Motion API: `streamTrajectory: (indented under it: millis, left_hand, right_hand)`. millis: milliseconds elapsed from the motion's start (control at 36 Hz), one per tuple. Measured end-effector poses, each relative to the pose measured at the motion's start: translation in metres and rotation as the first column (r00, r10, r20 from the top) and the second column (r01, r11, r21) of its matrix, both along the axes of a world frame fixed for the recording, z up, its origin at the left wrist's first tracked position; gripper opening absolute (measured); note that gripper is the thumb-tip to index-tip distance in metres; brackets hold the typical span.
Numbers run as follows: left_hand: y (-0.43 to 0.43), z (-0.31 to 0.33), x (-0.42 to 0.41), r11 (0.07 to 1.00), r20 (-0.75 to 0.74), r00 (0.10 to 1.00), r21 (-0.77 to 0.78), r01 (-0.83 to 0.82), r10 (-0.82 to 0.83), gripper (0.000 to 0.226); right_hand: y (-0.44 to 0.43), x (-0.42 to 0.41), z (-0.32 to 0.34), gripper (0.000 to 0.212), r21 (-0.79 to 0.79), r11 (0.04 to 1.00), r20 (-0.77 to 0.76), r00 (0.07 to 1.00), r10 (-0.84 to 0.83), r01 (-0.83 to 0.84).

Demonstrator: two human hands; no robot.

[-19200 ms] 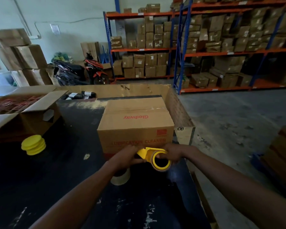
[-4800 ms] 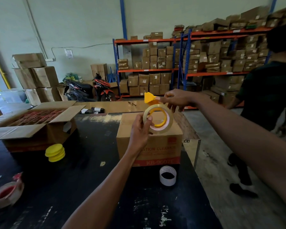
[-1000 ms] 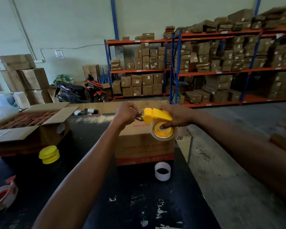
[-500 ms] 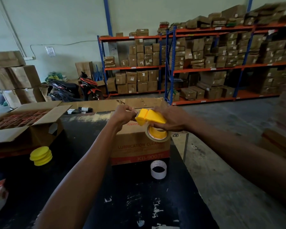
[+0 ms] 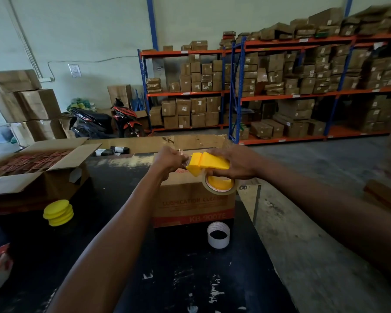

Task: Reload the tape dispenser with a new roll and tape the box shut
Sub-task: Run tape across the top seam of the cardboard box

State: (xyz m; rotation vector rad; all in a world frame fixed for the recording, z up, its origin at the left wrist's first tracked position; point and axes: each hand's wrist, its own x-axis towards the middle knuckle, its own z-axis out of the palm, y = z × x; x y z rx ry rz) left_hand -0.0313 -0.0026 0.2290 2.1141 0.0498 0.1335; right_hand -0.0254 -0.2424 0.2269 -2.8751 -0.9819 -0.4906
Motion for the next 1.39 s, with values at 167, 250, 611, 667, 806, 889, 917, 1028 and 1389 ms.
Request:
streamTrajectory:
  millis: [167, 250, 611, 667, 806, 889, 917, 1028, 1389]
  left_hand:
    - [-0.005, -0.004, -0.001, 1.0, 0.056, 0.998, 0.025, 0.0, -0.001, 0.021]
    - [-0.011, -0.006, -0.005, 0.995, 0.024, 0.997, -0.065, 0.081, -0.079, 0.019]
    - [-0.012, -0.016, 0.005, 0.973, -0.246, 0.967, -0.229, 0.007, -0.065, 0.023]
    - [-0.013, -0.018, 0.006, 0.985, -0.209, 0.977, -0.173, 0.015, -0.052, 0.024]
    - [-0.013, -0.025, 0.015, 0.987, -0.079, 0.995, -0.152, 0.048, -0.06, 0.023]
    - [-0.016, -0.025, 0.015, 0.988, 0.03, 0.992, -0.094, 0.125, -0.123, 0.02]
    - [-0.017, -0.024, 0.015, 0.991, 0.069, 0.99, -0.037, 0.128, -0.125, 0.019]
    - [-0.02, -0.025, 0.023, 0.989, 0.157, 0.981, 0.108, 0.1, -0.116, 0.02]
    - [-0.064, -0.053, 0.062, 1.0, 0.093, 0.995, -0.006, -0.021, 0.021, 0.016]
  right_hand:
    - [-0.004, -0.007, -0.007, 0.092, -0.036, 0.999, 0.075, 0.997, 0.02, -0.017]
    - [-0.005, -0.007, -0.01, 0.086, -0.043, 0.999, 0.114, 0.993, -0.002, 0.007]
    - [0.0, -0.011, -0.024, 0.079, -0.062, 0.996, 0.146, 0.988, -0.056, 0.066]
    - [0.0, -0.01, -0.027, 0.078, -0.045, 0.996, 0.119, 0.99, -0.072, 0.077]
    - [-0.001, -0.008, -0.029, 0.078, -0.012, 0.991, 0.091, 0.987, -0.129, 0.131]
    - [-0.003, -0.008, -0.024, 0.079, 0.002, 0.989, 0.079, 0.986, -0.145, 0.146]
    - [-0.003, -0.008, -0.023, 0.08, -0.009, 0.989, 0.084, 0.985, -0.149, 0.15]
    - [-0.001, -0.013, -0.02, 0.081, -0.06, 0.984, 0.087, 0.983, -0.162, 0.168]
    - [0.003, -0.029, -0.038, 0.075, -0.006, 0.915, 0.096, 0.911, -0.402, 0.404]
